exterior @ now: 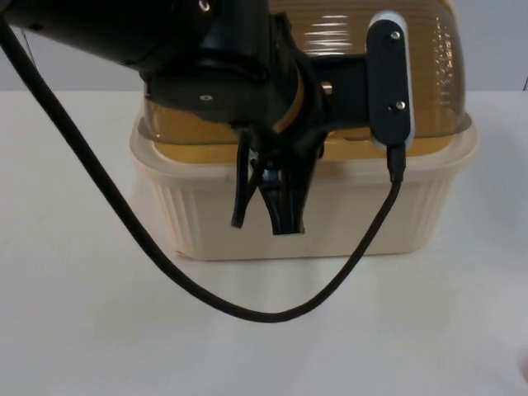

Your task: Open the box lid with the left hand, place the block into the box with the right hand, then close the box lid with the left hand.

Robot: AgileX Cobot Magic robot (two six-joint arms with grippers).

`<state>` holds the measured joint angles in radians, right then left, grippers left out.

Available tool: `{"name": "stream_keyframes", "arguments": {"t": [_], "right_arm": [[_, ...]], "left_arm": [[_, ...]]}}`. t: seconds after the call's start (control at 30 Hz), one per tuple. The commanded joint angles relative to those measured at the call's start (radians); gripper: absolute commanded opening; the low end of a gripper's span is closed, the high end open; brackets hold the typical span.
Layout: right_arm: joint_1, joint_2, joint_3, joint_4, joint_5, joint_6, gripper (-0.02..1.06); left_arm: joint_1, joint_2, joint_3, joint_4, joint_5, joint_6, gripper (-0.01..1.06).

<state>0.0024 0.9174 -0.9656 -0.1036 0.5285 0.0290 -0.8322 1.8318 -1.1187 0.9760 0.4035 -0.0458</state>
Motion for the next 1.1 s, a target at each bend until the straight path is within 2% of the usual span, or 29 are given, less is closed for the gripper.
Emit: {"name": "stream_keyframes", "arguments": {"t": [0.0,0.17,0.4,0.47,0.53,0.57,0.63,0.67,1.07], "right_arm": [[-0.001,-0.002,-0.005,-0.003,-0.001,0.001,0.93],[-0.001,-0.002,-0.005,0.000,0.006,0.001,0.93],[-0.001,-0.002,-0.005,0.003,0.007,0.001,0.93],[-0.001,-0.002,-0.005,0.003,0.007,0.001,0.93],[-0.001,-0.002,-0.005,0.003,0.007,0.001,0.93],[-0.001,-0.002,-0.005,0.003,0.007,0.001,0.93],[-0.001,-0.002,-0.005,0.003,0.007,0.001,0.93],[-0.001,-0.002,-0.005,0.003,0.007,0.001,0.93],[-0.001,-0.002,-0.005,0.003,0.007,0.001,0.93]], "left_arm": [[-0.004,-0.001,-0.006,0.035,0.004,-0.016,0.00],[-0.004,-0.001,-0.006,0.071,-0.001,-0.016,0.00],[0.060,-0.001,-0.035,0.021,-0.015,0.009,0.00],[0.081,-0.008,-0.054,-0.073,-0.018,0.099,0.00],[0.100,-0.013,-0.076,-0.234,-0.013,0.252,0.00],[0.100,-0.013,-0.076,-0.234,-0.013,0.252,0.00],[0.124,-0.013,-0.108,-0.435,0.009,0.439,0.00],[0.130,-0.013,-0.115,-0.471,0.016,0.470,0.00],[0.199,-0.013,-0.204,-0.571,0.066,0.581,0.00]]}}
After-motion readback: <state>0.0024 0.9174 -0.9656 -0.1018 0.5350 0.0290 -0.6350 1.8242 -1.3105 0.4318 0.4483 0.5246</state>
